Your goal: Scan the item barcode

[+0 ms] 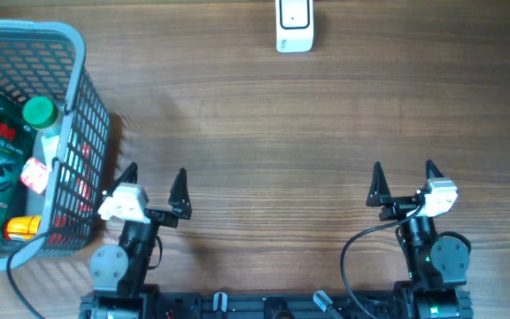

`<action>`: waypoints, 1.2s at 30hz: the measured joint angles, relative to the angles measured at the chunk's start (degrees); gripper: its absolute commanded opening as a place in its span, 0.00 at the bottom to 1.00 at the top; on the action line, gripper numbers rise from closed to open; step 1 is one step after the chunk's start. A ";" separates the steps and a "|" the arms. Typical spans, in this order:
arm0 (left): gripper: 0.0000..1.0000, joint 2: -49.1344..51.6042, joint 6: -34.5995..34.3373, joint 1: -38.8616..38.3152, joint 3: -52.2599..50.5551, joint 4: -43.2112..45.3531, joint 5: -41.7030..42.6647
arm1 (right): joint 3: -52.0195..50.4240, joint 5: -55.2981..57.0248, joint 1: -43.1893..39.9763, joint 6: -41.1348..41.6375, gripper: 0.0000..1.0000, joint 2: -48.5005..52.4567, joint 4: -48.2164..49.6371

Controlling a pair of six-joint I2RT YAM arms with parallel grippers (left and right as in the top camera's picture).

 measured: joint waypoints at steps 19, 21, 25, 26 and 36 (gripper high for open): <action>1.00 40.15 0.02 0.00 57.07 -22.69 2.29 | 0.00 0.00 0.00 0.00 1.00 0.00 0.00; 1.00 45.31 0.02 0.00 63.71 -33.05 3.78 | 0.00 0.00 0.00 0.00 1.00 0.00 -0.02; 1.00 51.19 0.04 0.00 66.73 -42.27 5.81 | 0.00 0.00 0.00 0.00 1.00 0.00 -0.02; 1.00 53.51 0.04 0.00 66.73 -42.16 5.99 | 0.00 0.00 0.02 0.00 1.00 0.00 -0.02; 1.00 64.85 -11.50 10.16 82.27 -48.02 -1.95 | 0.00 0.00 0.00 0.00 1.00 0.00 -0.02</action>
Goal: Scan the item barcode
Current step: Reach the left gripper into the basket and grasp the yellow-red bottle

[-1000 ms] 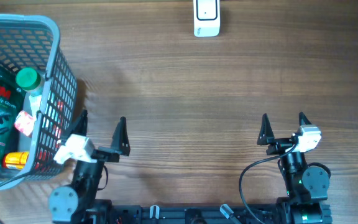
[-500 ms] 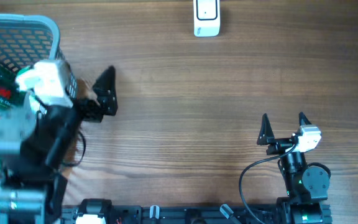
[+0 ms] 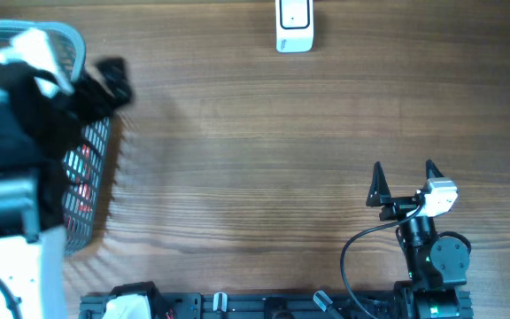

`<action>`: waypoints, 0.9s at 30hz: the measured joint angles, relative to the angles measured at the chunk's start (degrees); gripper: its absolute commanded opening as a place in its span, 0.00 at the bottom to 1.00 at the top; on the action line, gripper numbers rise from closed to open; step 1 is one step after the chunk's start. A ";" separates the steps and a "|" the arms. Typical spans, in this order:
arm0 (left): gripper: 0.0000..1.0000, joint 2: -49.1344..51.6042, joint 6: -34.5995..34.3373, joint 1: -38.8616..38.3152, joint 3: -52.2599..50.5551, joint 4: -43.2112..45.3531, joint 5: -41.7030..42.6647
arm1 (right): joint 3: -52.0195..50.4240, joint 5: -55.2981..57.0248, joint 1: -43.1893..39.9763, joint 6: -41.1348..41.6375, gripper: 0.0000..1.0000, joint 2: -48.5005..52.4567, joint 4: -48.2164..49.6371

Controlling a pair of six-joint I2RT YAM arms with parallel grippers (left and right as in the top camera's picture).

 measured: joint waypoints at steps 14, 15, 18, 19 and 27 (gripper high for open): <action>1.00 18.36 -24.39 33.55 13.68 -29.35 -2.80 | 0.00 0.00 0.02 0.00 1.00 0.00 0.00; 1.00 19.08 -24.61 34.36 13.68 -30.51 -3.21 | 0.00 0.00 0.02 0.00 1.00 0.00 0.00; 1.00 22.01 -25.27 36.59 13.44 -34.62 -5.27 | 0.00 0.00 0.02 0.00 1.00 0.00 0.00; 1.00 22.91 -25.44 36.92 12.83 -35.04 -6.16 | 0.00 0.00 0.00 0.00 1.00 0.00 0.00; 1.00 24.22 -27.02 37.11 -2.21 -27.63 -9.27 | 0.00 0.00 0.02 0.00 1.00 0.00 0.00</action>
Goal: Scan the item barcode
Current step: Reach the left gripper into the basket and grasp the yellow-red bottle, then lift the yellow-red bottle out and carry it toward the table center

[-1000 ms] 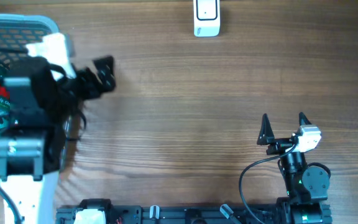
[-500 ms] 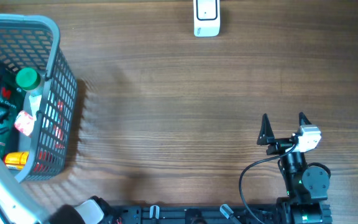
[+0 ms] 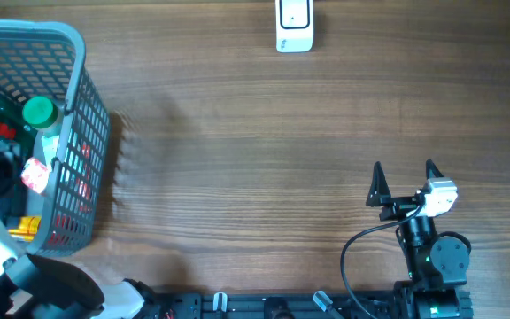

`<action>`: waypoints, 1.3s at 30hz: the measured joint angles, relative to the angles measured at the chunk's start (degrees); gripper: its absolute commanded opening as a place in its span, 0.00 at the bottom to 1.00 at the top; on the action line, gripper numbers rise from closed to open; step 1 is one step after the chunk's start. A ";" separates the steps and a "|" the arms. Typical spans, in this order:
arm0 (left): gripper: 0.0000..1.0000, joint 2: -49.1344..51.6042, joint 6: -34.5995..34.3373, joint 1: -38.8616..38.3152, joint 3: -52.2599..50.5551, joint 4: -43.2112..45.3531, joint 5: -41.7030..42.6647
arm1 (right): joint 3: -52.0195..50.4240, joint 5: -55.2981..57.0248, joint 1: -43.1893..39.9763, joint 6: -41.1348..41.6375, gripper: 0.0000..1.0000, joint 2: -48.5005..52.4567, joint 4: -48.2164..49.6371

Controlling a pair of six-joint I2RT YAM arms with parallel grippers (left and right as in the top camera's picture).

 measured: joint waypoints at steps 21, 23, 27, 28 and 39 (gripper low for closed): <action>0.96 0.13 -0.15 0.00 -22.32 18.93 -9.05 | 0.00 0.00 0.00 0.00 1.00 0.00 0.00; 0.87 0.13 -0.15 0.00 -23.21 20.26 -9.57 | 0.00 0.00 0.00 0.00 1.00 0.00 0.00; 0.87 0.13 -0.26 0.00 -25.88 24.72 -10.56 | 0.00 0.00 0.00 0.00 1.00 0.00 0.00; 0.88 0.13 -0.31 0.00 -26.32 25.29 -10.58 | 0.00 0.00 -0.02 0.00 0.99 0.00 0.00; 0.69 1.99 -0.31 0.00 -30.91 31.67 -7.98 | 0.00 0.00 -0.02 0.00 1.00 0.00 0.00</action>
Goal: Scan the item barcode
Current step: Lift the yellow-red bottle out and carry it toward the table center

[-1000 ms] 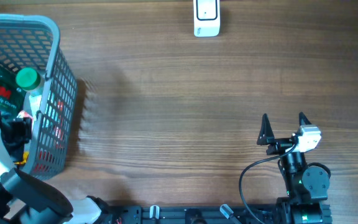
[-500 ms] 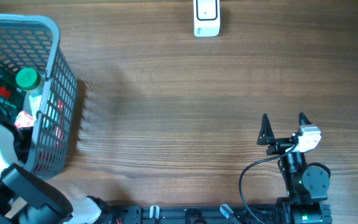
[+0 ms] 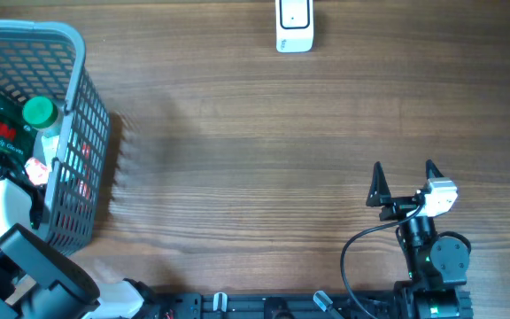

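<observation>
A grey mesh basket stands at the table's left edge. It holds a dark green packet, a bottle with a green cap and a small red and white item. My left arm reaches into the near end of the basket, its white wrist housing above the contents. Its fingers are hidden below the housing. A white barcode scanner stands at the far edge, middle. My right gripper rests open near the front right and holds nothing.
Bare wood table lies between the basket and the scanner. A black cable loops beside the right arm's base. The arm mounts run along the front edge.
The left arm's white wrist housing now sits over the near end of the basket and covers the yellow item seen there before. The right arm has not moved.
Both grippers first rested open near the front edge. The left arm was then high over the basket, close to the camera. After that it reached into the basket from the lower left, and now its wrist sits further over the contents.
</observation>
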`<action>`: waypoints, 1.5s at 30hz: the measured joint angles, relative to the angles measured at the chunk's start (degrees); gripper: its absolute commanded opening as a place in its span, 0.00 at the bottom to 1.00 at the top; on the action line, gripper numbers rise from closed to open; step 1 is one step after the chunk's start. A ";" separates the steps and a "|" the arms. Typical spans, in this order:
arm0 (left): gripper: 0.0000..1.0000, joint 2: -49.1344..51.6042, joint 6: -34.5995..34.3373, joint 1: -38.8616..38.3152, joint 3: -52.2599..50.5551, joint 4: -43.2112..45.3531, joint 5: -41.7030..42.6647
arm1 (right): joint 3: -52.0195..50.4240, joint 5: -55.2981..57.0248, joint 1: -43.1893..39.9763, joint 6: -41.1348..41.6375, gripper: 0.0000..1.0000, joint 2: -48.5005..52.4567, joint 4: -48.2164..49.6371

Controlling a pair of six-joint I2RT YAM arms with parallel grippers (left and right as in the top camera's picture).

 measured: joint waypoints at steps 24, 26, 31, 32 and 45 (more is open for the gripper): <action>0.46 -3.98 0.90 0.00 17.97 -15.93 9.38 | 0.00 0.00 0.02 0.00 1.00 0.00 0.00; 0.47 -5.99 1.11 0.00 20.98 -16.09 12.59 | 0.00 0.00 0.02 0.00 1.00 0.00 0.00; 0.47 -10.99 0.98 0.11 25.66 -14.82 24.83 | 0.00 0.00 0.00 0.00 1.00 0.00 0.00; 0.47 -12.11 0.61 0.11 25.99 -13.62 28.15 | 0.00 0.00 0.02 0.00 1.00 0.00 0.00; 0.47 -21.57 -2.43 0.11 26.27 -10.51 39.98 | 0.00 0.00 0.00 0.00 1.00 0.00 0.00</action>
